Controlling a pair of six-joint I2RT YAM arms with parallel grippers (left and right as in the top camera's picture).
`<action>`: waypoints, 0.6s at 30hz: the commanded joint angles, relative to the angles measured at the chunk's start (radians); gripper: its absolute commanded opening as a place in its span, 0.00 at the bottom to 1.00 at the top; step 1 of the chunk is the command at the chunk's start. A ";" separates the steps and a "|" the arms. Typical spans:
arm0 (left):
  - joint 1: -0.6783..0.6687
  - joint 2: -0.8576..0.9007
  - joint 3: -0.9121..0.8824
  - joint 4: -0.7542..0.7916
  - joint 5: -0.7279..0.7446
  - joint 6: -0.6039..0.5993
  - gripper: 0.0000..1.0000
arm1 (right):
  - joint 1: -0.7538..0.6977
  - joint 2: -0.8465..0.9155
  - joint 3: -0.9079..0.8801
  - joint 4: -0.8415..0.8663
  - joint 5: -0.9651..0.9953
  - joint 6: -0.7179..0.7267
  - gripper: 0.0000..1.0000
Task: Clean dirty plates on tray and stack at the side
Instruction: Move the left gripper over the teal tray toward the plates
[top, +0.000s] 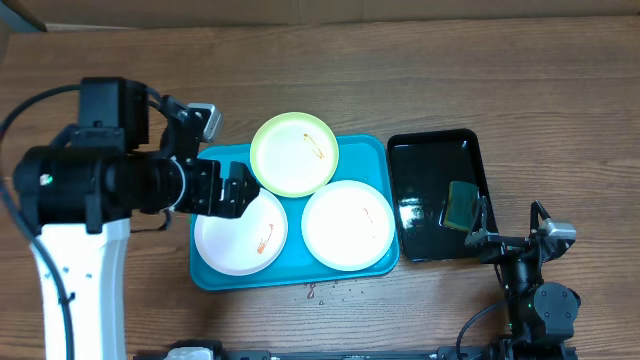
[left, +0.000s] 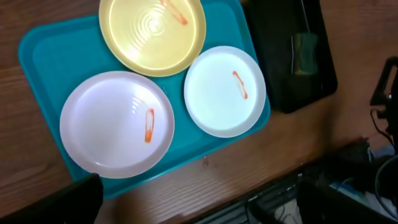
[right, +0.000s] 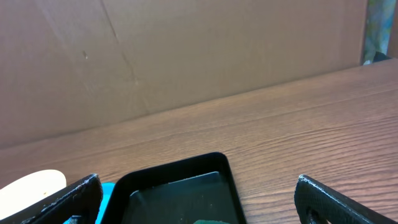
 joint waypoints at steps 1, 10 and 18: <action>-0.007 0.006 -0.092 0.071 0.023 -0.043 1.00 | 0.008 -0.003 -0.010 0.006 -0.005 -0.008 1.00; -0.007 0.007 -0.254 0.265 0.020 -0.094 1.00 | 0.008 -0.003 -0.010 0.006 -0.005 -0.008 1.00; -0.007 0.007 -0.279 0.286 -0.032 -0.093 1.00 | 0.008 -0.003 -0.010 0.006 -0.005 -0.008 1.00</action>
